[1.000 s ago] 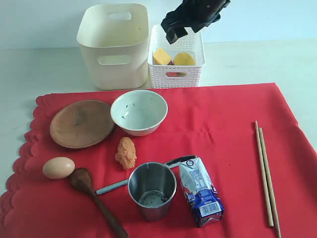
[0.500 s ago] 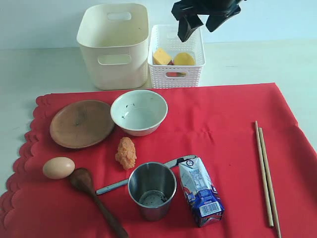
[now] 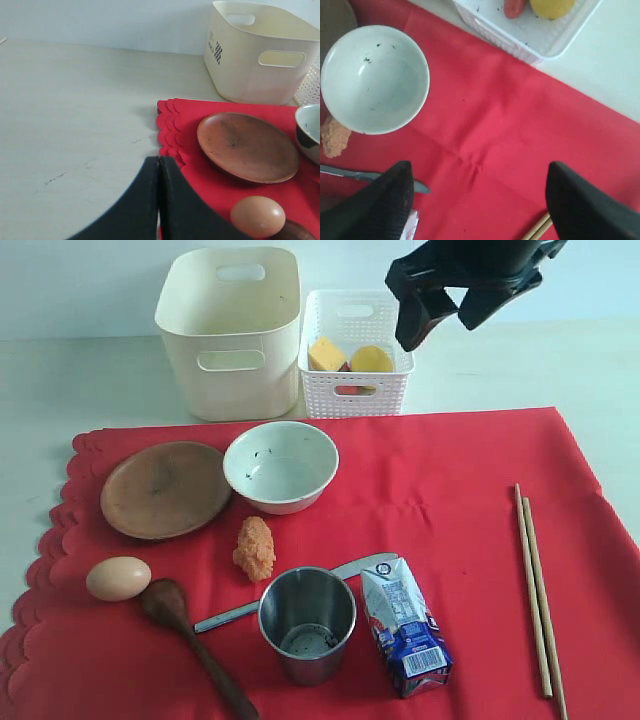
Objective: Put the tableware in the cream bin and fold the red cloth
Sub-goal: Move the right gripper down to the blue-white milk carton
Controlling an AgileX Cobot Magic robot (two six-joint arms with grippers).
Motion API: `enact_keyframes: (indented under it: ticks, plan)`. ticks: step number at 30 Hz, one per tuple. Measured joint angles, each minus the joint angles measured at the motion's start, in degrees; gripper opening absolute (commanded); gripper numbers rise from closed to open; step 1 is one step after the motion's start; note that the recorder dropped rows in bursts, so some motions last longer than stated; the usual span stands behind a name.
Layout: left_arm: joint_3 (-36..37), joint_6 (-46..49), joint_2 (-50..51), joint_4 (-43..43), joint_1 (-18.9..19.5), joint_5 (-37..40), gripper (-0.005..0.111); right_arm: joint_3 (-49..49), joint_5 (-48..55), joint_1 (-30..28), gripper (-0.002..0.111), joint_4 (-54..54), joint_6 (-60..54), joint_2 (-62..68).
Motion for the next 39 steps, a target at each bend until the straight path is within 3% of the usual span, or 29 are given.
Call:
enact_keyframes:
  ticks: [18, 26, 39]
  plan:
    - [0.00, 0.00, 0.00, 0.00, 0.00, 0.00, 0.000, 25.87, -9.34, 0.28, 0.069, 3.35, -1.65, -22.49]
    - [0.00, 0.00, 0.00, 0.00, 0.00, 0.00, 0.000, 33.57, -12.42, 11.83, 0.069, 3.35, -4.13, -23.84]
    - [0.00, 0.00, 0.00, 0.00, 0.00, 0.00, 0.000, 45.80, -23.71, 18.79, 0.069, 3.35, -4.13, -23.86]
